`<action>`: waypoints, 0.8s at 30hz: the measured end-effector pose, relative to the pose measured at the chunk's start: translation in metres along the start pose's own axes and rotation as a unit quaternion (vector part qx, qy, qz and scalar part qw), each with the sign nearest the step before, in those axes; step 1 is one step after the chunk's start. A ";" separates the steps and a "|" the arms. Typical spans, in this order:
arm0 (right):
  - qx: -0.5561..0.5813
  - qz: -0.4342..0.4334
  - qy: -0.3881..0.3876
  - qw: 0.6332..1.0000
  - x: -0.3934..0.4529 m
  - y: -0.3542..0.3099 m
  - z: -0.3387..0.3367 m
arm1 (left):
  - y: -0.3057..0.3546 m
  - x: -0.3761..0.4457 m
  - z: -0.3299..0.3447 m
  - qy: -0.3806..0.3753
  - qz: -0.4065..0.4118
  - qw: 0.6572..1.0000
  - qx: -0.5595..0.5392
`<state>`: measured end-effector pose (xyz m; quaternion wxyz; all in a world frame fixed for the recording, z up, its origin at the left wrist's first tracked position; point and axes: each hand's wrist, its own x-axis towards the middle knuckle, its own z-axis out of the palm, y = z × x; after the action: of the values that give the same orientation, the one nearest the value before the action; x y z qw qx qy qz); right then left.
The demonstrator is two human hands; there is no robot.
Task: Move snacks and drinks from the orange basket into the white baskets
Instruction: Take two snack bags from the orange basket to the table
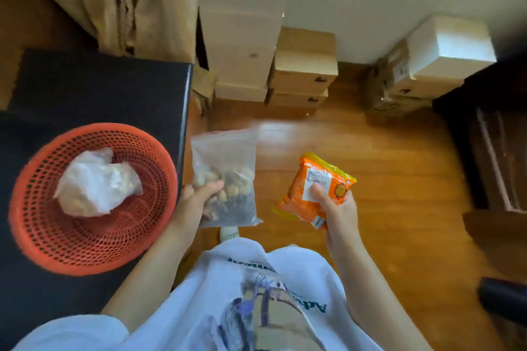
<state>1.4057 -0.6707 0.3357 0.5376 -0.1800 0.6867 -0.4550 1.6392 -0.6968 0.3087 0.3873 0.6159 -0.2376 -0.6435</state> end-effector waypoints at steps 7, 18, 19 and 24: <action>0.071 -0.009 0.124 0.990 -0.040 0.022 -0.101 | -0.013 -0.024 0.098 -0.177 0.005 0.977 0.120; 0.188 -0.005 0.254 0.949 -0.130 0.093 -0.310 | -0.120 -0.146 0.271 -0.306 0.008 0.920 0.246; 0.194 -0.005 0.265 0.944 -0.139 0.099 -0.329 | -0.133 -0.159 0.286 -0.316 0.005 0.916 0.248; 0.243 -0.017 0.336 0.910 -0.178 0.132 -0.410 | -0.181 -0.216 0.350 -0.374 0.009 0.880 0.293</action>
<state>1.1312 -0.2938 0.3330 0.2946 0.1082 0.6914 -0.6508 1.2477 -0.4800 0.3435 0.0774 0.4124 -0.5484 -0.7234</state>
